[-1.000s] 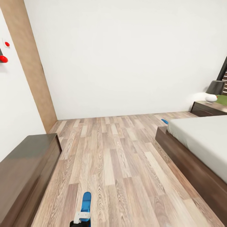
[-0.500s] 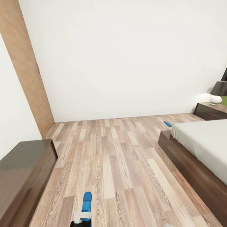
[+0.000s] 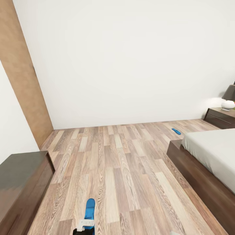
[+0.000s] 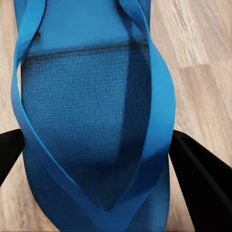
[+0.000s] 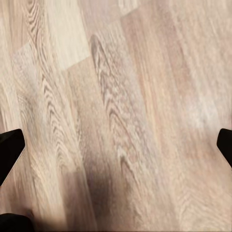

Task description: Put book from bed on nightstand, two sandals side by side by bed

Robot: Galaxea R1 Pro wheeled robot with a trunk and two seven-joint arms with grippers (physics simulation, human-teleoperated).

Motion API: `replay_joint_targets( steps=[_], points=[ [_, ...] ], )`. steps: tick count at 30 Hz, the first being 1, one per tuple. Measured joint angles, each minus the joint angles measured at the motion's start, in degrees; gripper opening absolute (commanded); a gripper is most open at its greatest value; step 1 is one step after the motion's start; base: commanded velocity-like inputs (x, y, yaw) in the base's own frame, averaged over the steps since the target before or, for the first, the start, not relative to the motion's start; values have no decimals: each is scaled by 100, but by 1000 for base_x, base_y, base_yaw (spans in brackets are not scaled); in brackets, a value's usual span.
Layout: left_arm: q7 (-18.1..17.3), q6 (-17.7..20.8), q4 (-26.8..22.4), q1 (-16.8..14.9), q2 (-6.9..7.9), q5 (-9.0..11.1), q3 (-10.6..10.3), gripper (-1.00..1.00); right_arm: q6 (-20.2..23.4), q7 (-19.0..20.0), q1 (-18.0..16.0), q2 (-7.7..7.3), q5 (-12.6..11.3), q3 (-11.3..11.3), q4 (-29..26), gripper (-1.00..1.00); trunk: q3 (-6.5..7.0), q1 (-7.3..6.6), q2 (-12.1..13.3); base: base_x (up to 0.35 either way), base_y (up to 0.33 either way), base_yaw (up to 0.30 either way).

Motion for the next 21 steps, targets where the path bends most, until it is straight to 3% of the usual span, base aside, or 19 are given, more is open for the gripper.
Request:
replay_joint_targets(
  steps=[15, 21],
  points=[
    [0, 0, 5, -1, -5, -1, 3, -100, 0, 13, 0, 0, 0, 0, 0, 100, 0, 0, 0, 333, 0, 47],
    [0, 0, 4, 2, -2, 0, 5, -100, 0, 14, -2, 1, 1, -1, 2, 100, 0, 0, 0, 333, 0, 199]
  ],
)
